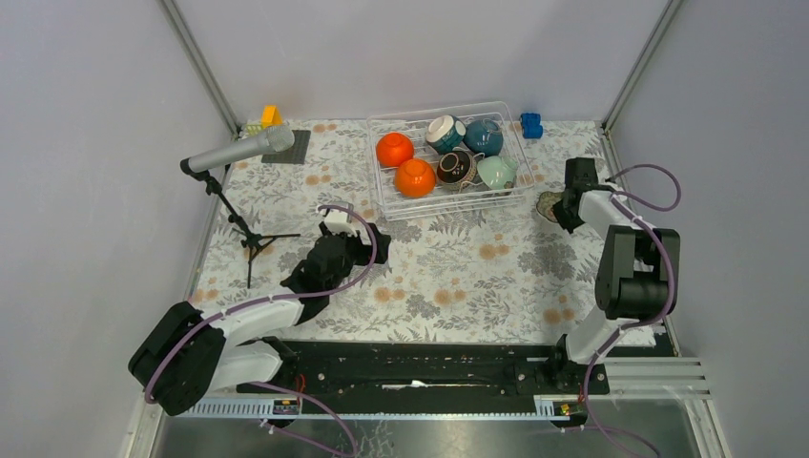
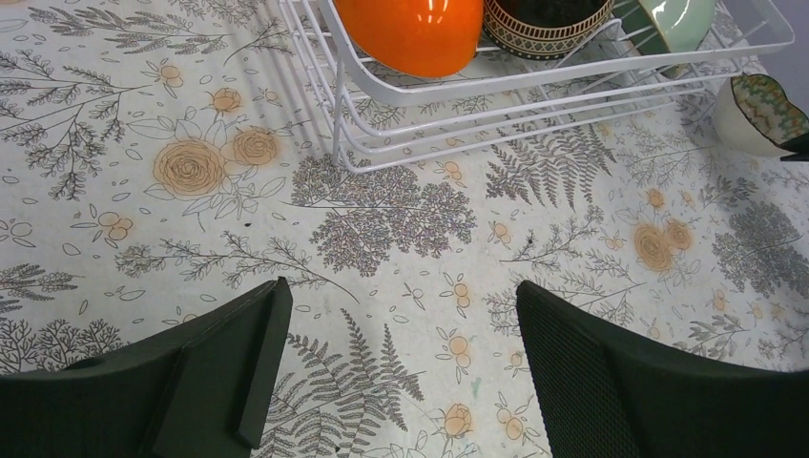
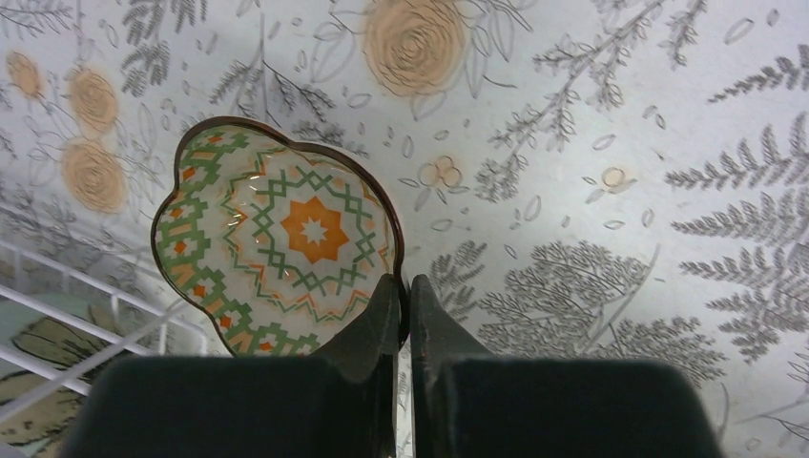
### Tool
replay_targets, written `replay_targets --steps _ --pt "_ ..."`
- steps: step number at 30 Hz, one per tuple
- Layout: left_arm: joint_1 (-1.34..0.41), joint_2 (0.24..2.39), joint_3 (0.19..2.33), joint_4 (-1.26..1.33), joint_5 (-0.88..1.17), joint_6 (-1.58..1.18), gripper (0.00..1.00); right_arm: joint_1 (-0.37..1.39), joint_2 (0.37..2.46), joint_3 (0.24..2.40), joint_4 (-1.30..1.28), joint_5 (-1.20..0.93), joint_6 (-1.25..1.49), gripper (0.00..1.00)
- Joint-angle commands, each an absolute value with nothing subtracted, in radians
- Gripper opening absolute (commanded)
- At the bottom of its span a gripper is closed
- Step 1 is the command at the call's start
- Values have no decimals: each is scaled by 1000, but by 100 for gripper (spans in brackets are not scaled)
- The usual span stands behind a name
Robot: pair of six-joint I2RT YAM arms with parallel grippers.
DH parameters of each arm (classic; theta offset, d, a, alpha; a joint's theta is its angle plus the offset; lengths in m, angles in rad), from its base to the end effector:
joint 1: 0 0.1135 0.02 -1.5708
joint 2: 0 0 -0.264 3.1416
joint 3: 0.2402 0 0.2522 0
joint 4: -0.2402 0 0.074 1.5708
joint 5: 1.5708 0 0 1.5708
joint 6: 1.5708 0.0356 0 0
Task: Unload the bowls from the dish rack
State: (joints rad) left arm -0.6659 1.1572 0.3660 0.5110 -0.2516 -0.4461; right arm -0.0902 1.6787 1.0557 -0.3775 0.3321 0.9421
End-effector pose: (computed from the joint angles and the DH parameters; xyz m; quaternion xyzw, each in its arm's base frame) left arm 0.1887 -0.1370 0.1932 0.0119 0.7961 -0.2298 0.5597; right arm 0.3381 -0.0422 0.1911 0.5075 0.8002 -0.0298 0.3182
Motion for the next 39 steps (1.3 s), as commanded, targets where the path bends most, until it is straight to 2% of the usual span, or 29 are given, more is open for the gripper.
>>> replay_targets --steps 1,4,6,16,27,28,29,32,36,39 --pt "-668 1174 378 574 -275 -419 93 -100 1725 1138 -351 374 977 0" --pt "-669 1174 385 561 -272 -419 93 -103 1754 1163 -351 374 977 0" --pt "-669 1169 384 561 -274 -419 93 -103 1753 1164 -323 421 933 21" --pt "-669 1171 384 564 -265 -419 93 -103 1709 1148 -322 422 931 22" --pt "-669 1134 363 584 -269 -414 93 -61 1484 1092 -322 422 931 22" --pt "-668 1132 364 580 -270 -414 93 -34 1453 1065 -219 351 734 33" --pt "-669 1121 362 579 -269 -414 93 -10 1424 1040 -92 338 639 38" --pt "-669 1095 333 615 -270 -411 92 76 1372 993 48 304 541 45" --pt "-669 1076 320 629 -270 -404 93 149 1395 1050 59 182 451 56" --pt "-669 1075 322 621 -273 -402 93 216 1456 1123 55 103 398 60"
